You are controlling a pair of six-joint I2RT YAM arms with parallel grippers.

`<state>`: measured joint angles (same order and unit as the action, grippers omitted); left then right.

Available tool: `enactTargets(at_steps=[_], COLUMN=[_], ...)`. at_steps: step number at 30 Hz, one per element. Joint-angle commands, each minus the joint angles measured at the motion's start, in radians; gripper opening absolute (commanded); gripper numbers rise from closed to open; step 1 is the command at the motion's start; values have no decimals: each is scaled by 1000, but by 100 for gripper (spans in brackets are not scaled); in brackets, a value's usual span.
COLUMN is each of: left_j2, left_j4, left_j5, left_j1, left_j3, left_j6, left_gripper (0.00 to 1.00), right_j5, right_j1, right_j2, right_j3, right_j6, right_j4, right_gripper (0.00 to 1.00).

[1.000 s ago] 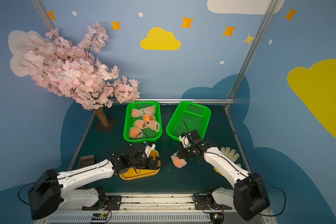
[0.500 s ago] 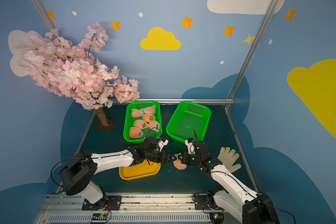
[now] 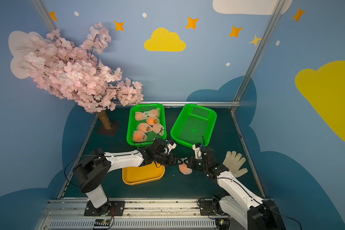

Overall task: Remove foam nets from oranges
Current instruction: Remove the foam net from the orange.

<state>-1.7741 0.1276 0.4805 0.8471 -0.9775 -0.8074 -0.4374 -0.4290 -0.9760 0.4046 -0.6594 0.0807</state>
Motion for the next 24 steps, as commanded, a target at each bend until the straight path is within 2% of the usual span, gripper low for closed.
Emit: enactTargets(at_steps=[1,12,18,22,24], left_j2=[-19,-102,-141,-147,-140], left_j4=[-60,-30,7,1,-15], left_j5=[9,20,47,67,70], left_j1=[-1,-3,-3,-4,-4], left_j3=[-26,-75,-98,-121,-132], left_j6=[31,36,46,66,79], left_gripper=[65,61,44,25,19], right_j5=[-24,-66,-80,-80,-73], right_j1=[12,32,44,48,50], right_j2=[-7,-58,-74,-69,-62], right_j3=[-13,-42,-46,-42,-33], right_j6=[-15,-65,-79,-76,-69], right_j4=[-33,-105,-123,-105,-81], right_gripper=[0,0,0,0,0])
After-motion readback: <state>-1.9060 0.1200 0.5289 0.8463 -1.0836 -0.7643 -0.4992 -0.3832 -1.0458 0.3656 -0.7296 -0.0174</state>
